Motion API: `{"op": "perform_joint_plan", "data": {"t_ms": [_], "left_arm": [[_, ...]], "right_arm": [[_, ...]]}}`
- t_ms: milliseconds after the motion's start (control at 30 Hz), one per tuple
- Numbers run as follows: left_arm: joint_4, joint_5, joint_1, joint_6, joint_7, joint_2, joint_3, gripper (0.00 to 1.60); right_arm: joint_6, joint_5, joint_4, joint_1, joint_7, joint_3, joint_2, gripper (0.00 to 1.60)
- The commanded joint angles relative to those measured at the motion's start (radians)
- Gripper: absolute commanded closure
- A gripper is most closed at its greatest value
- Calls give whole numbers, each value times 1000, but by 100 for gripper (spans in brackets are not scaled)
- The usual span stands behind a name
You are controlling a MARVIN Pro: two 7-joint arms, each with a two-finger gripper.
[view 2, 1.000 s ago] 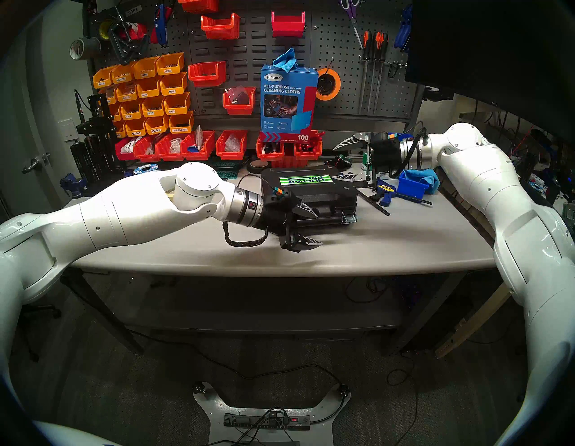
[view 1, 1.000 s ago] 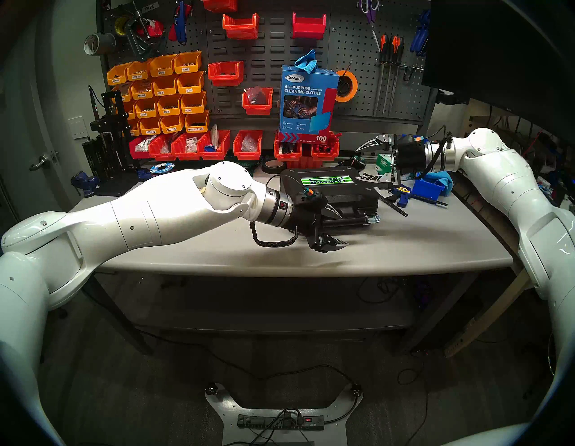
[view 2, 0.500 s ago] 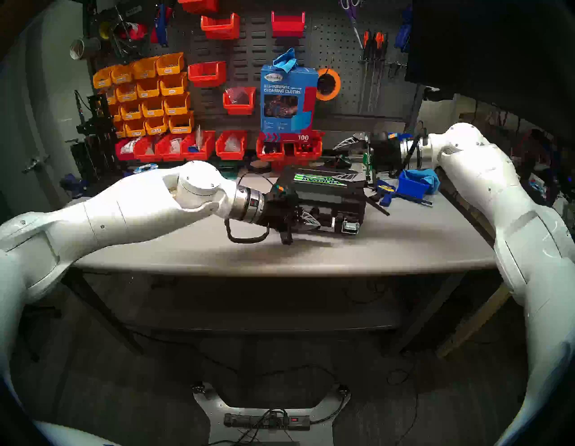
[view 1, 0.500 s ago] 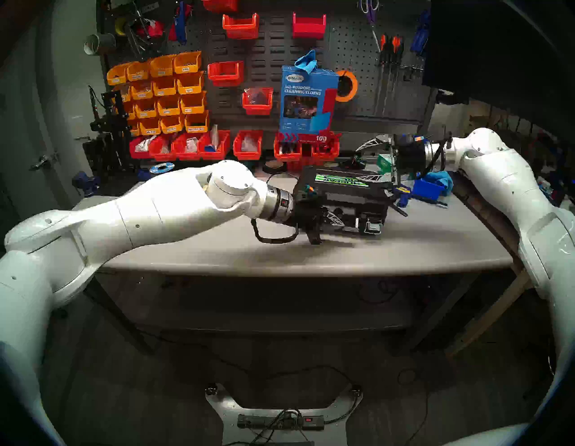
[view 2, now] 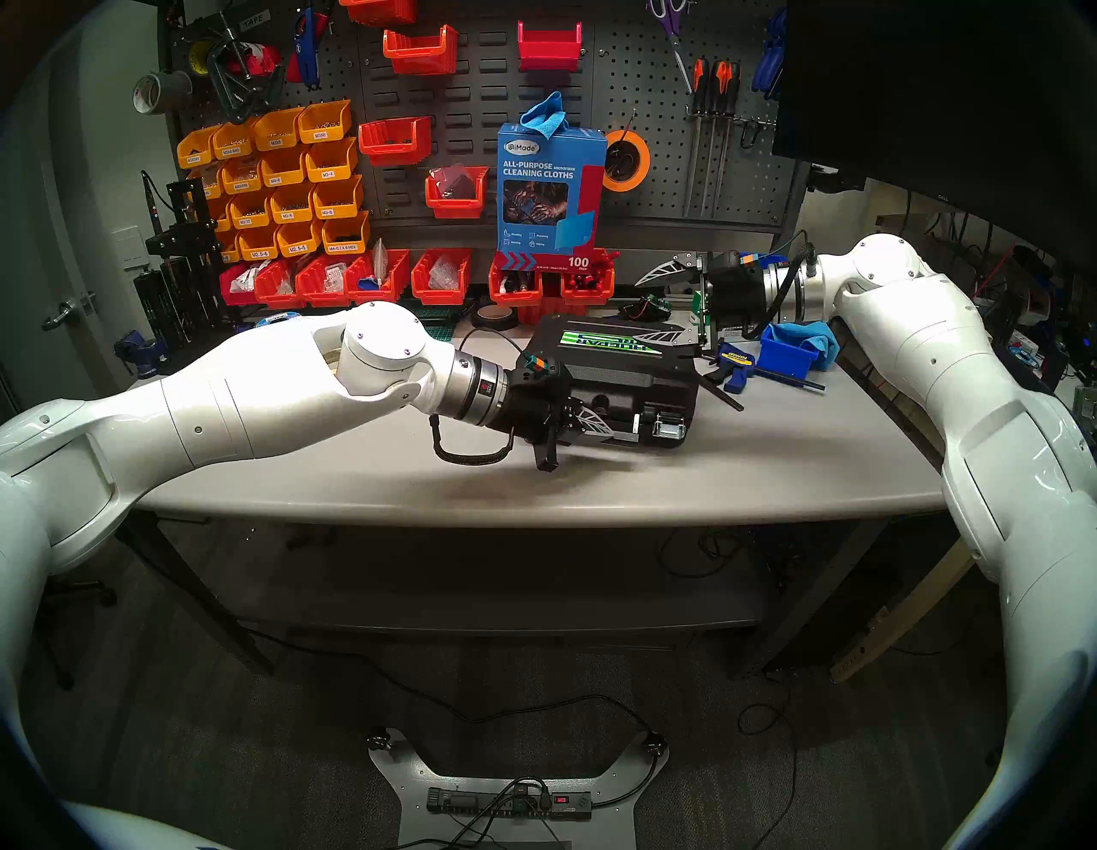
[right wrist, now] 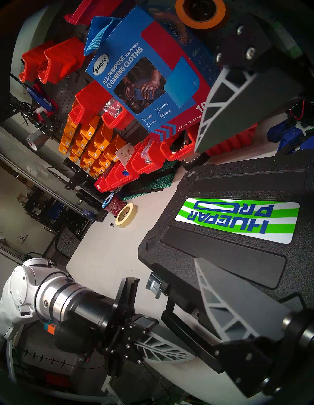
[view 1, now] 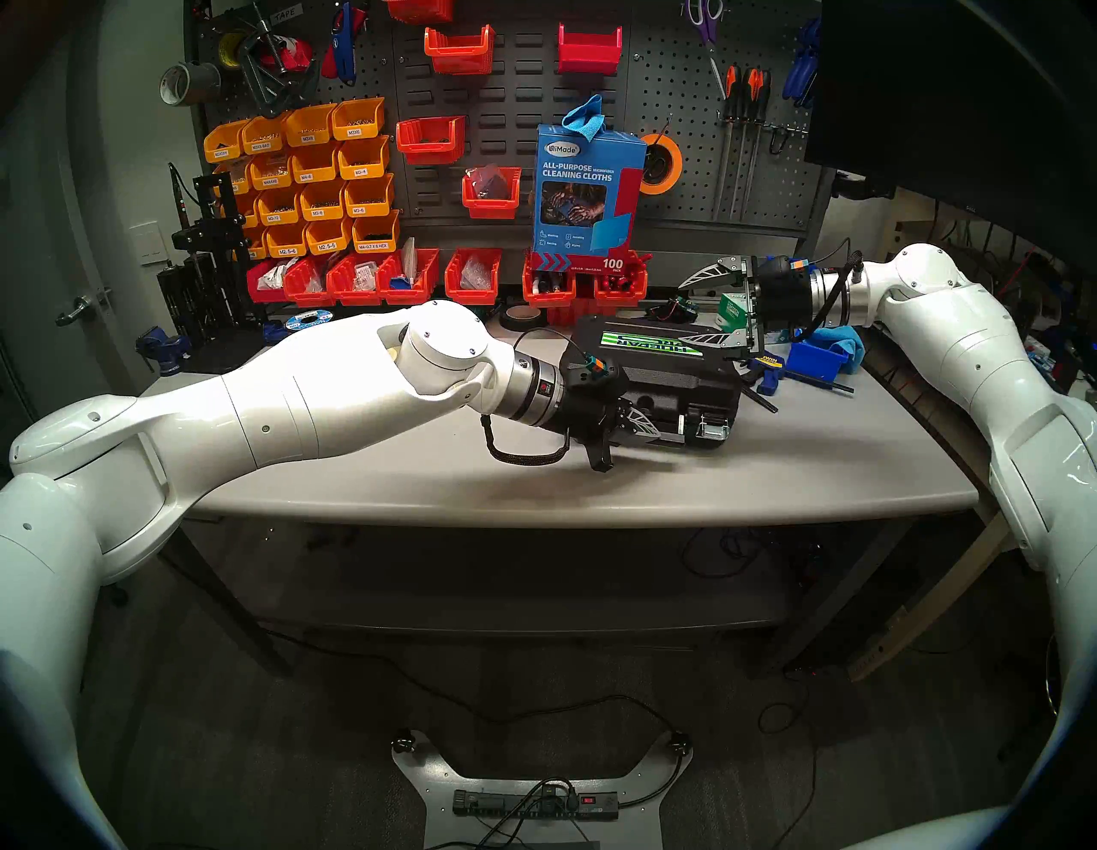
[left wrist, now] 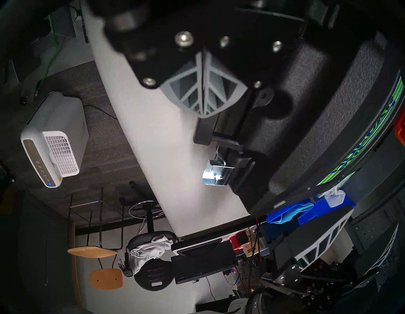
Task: Open the tool box
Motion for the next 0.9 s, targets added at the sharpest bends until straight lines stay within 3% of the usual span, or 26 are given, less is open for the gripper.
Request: {"op": "perform_joint_plan", "data": {"t_ms": [0, 167, 300, 400, 467, 567, 600, 633, 867], "left_arm": [[-10, 77, -52, -15, -7, 6, 14, 160], [-7, 123, -53, -23, -2, 2, 22, 158], [-6, 141, -53, -27, -3, 0, 24, 147], [-8, 156, -53, -29, 1, -2, 26, 114], [-6, 162, -51, -31, 4, -3, 25, 107], [-4, 170, -49, -35, 9, -4, 23, 83], [-3, 171, -49, -36, 8, -4, 21, 56], [-3, 168, -48, -37, 10, -3, 17, 51], [0, 161, -50, -43, 8, -1, 1, 52]], "right_arm": [[-2, 2, -4, 19, -3, 9, 0, 0], [-2, 2, -3, 19, -3, 9, 0, 0], [-2, 2, -3, 19, -3, 9, 0, 0], [-2, 2, -3, 19, -3, 9, 0, 0], [-2, 2, -3, 19, -3, 9, 0, 0], [-2, 2, -3, 19, -3, 9, 0, 0], [-2, 2, -3, 19, -3, 9, 0, 0], [-2, 2, -4, 19, -3, 9, 0, 0], [-2, 2, -4, 19, -4, 9, 1, 0]]}}
